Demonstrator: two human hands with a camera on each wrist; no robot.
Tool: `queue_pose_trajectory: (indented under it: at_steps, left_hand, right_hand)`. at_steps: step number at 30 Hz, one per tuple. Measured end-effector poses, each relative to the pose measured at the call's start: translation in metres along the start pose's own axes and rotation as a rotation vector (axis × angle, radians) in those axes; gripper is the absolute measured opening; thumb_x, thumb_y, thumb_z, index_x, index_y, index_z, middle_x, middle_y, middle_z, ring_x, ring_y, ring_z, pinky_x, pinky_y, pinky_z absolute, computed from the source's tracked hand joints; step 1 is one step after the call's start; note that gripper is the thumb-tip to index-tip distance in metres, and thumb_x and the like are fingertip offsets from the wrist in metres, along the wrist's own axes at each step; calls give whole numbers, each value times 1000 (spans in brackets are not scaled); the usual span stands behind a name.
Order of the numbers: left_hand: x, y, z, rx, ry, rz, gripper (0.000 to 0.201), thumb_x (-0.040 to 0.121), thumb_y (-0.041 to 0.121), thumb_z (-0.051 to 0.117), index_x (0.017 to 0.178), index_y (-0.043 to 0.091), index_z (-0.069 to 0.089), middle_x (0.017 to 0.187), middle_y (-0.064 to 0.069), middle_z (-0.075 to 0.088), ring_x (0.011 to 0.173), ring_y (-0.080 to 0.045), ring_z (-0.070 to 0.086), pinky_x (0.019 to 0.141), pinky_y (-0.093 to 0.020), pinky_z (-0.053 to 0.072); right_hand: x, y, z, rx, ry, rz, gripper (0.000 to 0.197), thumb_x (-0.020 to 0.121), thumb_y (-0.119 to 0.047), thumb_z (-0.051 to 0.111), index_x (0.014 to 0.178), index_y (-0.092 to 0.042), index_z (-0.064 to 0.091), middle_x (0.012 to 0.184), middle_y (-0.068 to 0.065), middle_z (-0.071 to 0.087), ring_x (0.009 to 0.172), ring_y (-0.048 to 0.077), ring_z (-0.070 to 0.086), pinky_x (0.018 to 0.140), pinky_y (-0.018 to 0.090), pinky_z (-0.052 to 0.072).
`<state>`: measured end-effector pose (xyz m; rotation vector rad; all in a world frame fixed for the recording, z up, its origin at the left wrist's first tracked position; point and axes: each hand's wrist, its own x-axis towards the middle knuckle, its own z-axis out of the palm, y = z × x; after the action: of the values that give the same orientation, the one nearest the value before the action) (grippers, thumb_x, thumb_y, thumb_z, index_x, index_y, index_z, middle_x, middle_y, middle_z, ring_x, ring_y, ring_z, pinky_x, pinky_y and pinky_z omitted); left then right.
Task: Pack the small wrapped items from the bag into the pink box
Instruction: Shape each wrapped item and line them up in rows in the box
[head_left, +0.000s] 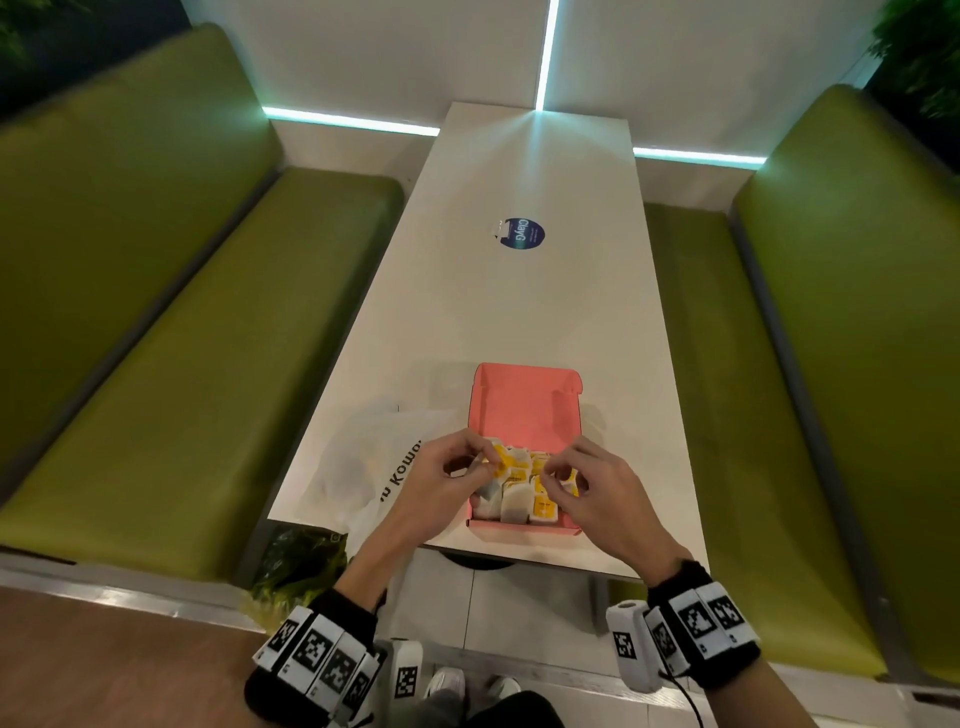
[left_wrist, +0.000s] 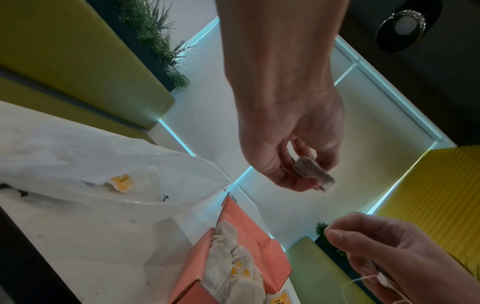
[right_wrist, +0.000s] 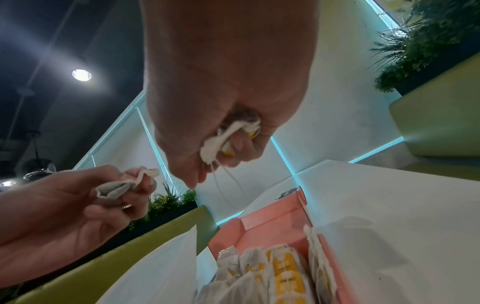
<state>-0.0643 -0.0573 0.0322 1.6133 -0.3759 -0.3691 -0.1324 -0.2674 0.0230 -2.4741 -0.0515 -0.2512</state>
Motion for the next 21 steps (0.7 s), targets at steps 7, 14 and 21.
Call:
queue_pose_trajectory:
  at_steps: [7,14,21]
  left_hand:
    - [2,-2,2,-9,22,-5,11,87,-16,58,87,-7,64,74,1,64,59,-13,58,51,-25,51]
    - [-1,0,0,-9,-2,0,9,88,-13,61,87,-5,65,72,-10,64,59,-15,60,52,-27,52]
    - [-1,0,1,-125,62,-23,8,89,-13,60,87,-8,66,75,-15,62,62,-19,60,57,-27,53]
  right_hand:
    - [-5,-18,15,235,175,36,35,83,-29,78,114,-29,62,91,-13,51,64,15,50,57,21,46]
    - [5,-29,29,450,155,116,11,91,-13,69,95,-23,72,89,-3,61,69,14,53,62,18,41]
    - [-6,-33,28,612,22,146,11,92,-9,67,84,-16,66,80,-11,59,71,7,50,67,18,39]
